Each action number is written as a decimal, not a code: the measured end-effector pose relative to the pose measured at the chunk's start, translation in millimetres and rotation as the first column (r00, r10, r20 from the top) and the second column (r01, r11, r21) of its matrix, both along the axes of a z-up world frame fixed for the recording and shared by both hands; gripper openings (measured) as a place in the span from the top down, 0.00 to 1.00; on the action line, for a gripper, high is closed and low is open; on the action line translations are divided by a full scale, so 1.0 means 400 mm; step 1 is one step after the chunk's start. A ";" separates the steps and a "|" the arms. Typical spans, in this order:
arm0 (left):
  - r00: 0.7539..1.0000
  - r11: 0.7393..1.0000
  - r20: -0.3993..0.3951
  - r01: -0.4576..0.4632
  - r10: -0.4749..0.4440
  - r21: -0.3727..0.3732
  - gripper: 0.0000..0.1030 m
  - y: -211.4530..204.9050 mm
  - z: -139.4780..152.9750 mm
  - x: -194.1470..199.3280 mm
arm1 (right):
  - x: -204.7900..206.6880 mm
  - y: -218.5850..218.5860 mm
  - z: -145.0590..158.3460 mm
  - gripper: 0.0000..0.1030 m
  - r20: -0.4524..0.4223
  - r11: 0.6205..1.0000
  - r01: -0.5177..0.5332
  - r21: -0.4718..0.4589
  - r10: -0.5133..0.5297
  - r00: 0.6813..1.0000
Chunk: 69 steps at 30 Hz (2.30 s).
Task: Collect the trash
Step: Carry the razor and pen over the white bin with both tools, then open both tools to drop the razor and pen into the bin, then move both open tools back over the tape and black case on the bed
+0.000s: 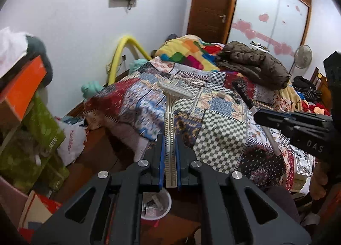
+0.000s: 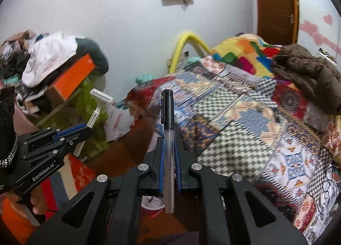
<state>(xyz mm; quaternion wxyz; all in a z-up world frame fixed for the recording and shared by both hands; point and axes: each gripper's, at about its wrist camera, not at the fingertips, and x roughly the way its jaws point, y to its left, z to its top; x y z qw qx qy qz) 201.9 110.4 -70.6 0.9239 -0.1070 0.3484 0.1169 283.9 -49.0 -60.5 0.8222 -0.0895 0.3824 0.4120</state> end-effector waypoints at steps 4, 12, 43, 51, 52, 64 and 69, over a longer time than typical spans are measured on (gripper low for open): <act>0.999 1.000 -0.033 -0.020 0.019 -0.010 0.93 0.029 -0.043 -0.036 | -0.041 0.055 -0.048 0.92 -0.022 0.998 -0.044 -0.042 0.043 0.999; 0.989 0.998 -0.142 -0.041 0.033 -0.056 0.93 0.090 -0.178 -0.064 | -0.101 0.154 -0.169 0.92 -0.113 0.987 -0.105 -0.122 0.091 0.989; 0.875 0.935 -0.484 -0.155 -0.019 -0.319 0.74 0.220 -0.667 0.043 | -0.036 0.377 -0.576 0.84 -0.417 0.886 -0.268 -0.378 0.095 0.904; 0.880 0.955 -0.474 -0.171 0.038 -0.241 0.70 0.224 -0.623 0.017 | -0.028 0.344 -0.564 0.76 -0.425 0.896 -0.264 -0.357 0.096 0.900; 0.881 0.956 -0.471 -0.172 0.042 -0.236 0.70 0.224 -0.618 0.016 | -0.026 0.340 -0.559 0.76 -0.425 0.900 -0.261 -0.350 0.095 0.900; 0.942 0.974 -0.324 -0.151 0.090 -0.170 0.70 0.179 -0.407 -0.017 | -0.011 0.224 -0.377 0.76 -0.277 0.945 -0.182 -0.271 0.104 0.955; 0.967 0.986 -0.239 -0.117 0.087 -0.116 0.70 0.126 -0.292 0.001 | 0.006 0.143 -0.267 0.76 -0.194 0.974 -0.115 -0.196 0.077 0.978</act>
